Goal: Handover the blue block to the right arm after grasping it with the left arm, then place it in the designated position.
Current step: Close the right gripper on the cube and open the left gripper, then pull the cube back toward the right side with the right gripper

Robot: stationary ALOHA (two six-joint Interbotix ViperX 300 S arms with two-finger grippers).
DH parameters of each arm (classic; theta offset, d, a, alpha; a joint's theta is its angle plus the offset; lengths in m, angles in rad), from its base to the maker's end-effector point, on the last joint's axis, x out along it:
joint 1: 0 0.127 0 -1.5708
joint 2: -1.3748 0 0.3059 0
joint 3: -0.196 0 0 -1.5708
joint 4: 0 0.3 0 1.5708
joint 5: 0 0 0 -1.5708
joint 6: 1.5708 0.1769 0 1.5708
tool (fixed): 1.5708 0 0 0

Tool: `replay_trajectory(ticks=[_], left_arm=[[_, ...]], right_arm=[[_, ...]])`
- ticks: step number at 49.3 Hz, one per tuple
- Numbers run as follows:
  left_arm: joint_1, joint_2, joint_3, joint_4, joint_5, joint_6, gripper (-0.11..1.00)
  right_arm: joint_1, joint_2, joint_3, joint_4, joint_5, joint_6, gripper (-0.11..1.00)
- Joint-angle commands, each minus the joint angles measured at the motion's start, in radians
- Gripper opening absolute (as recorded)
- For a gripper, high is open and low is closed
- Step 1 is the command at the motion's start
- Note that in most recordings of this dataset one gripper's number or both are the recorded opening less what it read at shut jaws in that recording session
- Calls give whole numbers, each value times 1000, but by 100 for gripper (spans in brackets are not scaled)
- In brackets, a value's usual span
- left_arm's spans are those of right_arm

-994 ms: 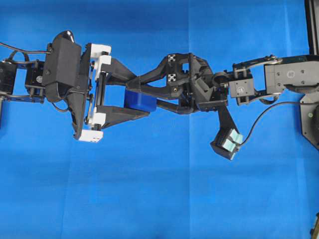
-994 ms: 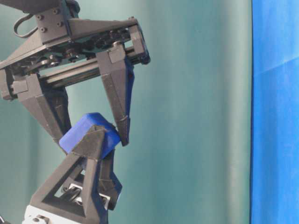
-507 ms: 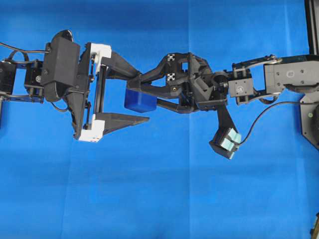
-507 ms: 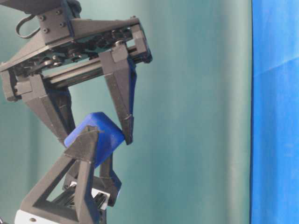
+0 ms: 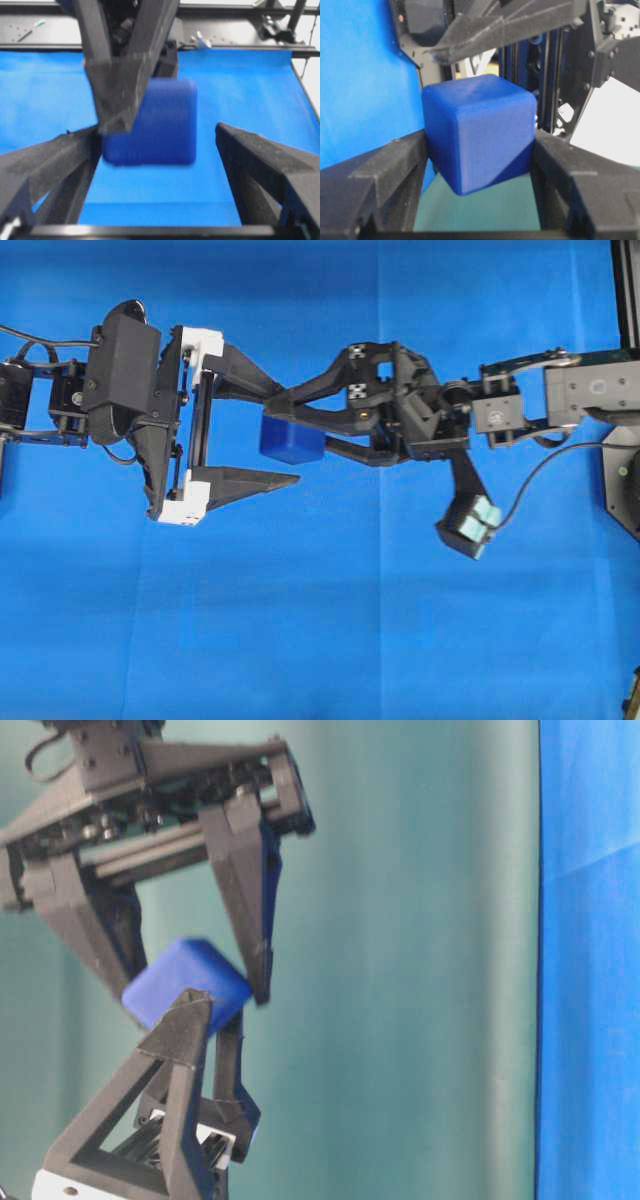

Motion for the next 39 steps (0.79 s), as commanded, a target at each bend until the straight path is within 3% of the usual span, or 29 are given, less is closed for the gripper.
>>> replay_trajectory(ticks=[1,11,21,39], left_arm=[[-2,-20,-11,2,-9,0,93],[-3,-21,-9,2,-9,0,93],[-3,-21,-11,2,-9,0,93],[-3,-21,-11,2,-9,0,93]], right_arm=[[3,-54,12,5,-5,3,51],[5,-158,95,6,6,3,51],[14,-265,160,5,91,3,51],[48,-311,178,25,175,3,51]])
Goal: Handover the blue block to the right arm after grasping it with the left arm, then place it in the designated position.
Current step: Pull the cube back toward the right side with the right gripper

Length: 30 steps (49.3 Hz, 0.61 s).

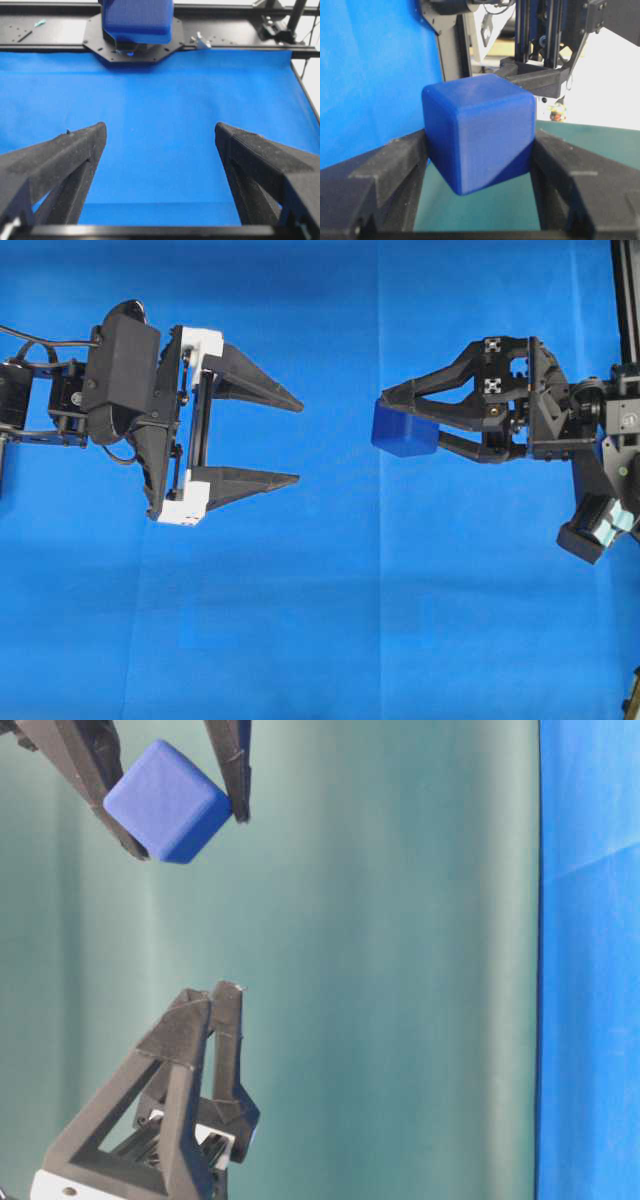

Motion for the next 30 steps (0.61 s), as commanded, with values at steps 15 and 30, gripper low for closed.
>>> replay_trajectory(ticks=[15,30], left_arm=[[-3,-21,-9,2,-9,0,93],[-3,-21,-11,2,-9,0,93]], right_arm=[[2,5,-17,6,-2,2,51],[2,5,-17,9,-3,2,51]])
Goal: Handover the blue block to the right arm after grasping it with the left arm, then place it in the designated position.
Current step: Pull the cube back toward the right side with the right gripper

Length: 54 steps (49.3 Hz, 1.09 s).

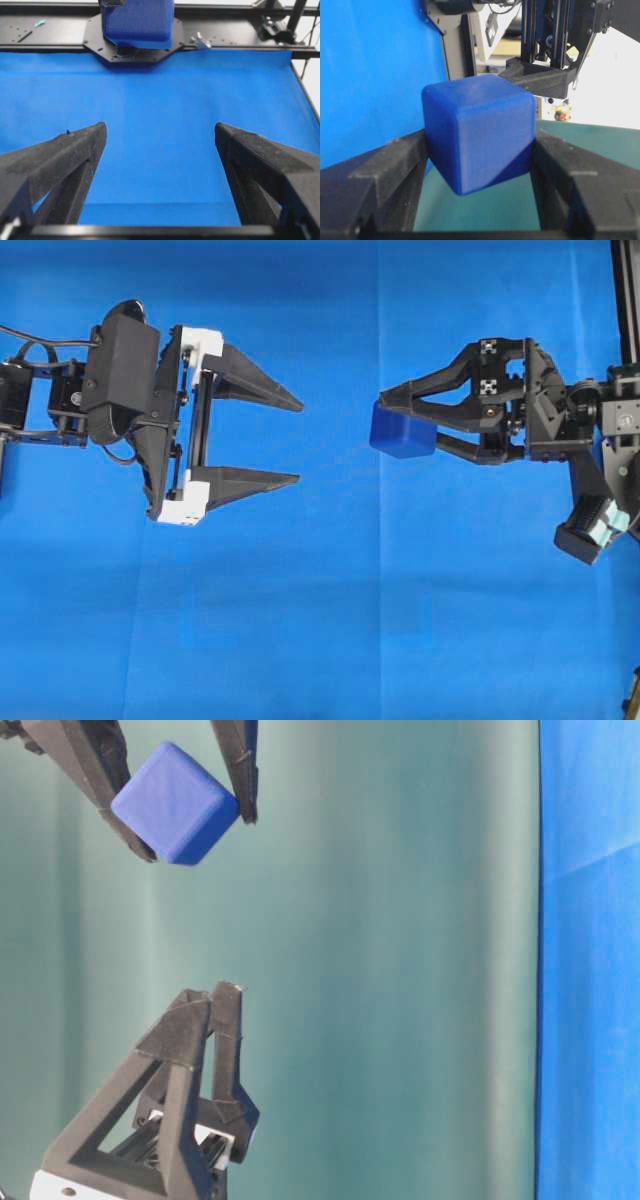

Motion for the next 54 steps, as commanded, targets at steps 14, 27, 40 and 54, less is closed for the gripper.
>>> replay_trajectory(ticks=[14,27,40,54], left_arm=[[-2,-20,-11,2,-9,0,93],[-2,-20,-11,2,-9,2,93],[-8,-20,-11,2,-9,3,93],[-17,-20,-12,2,-9,6,93]], right_arm=[[2,-3,-18,158,-8,135,51],[3,-3,-18,333,2,449,51],[5,-3,-17,377,26,801,51],[5,-18,-12,376,32,876,51]])
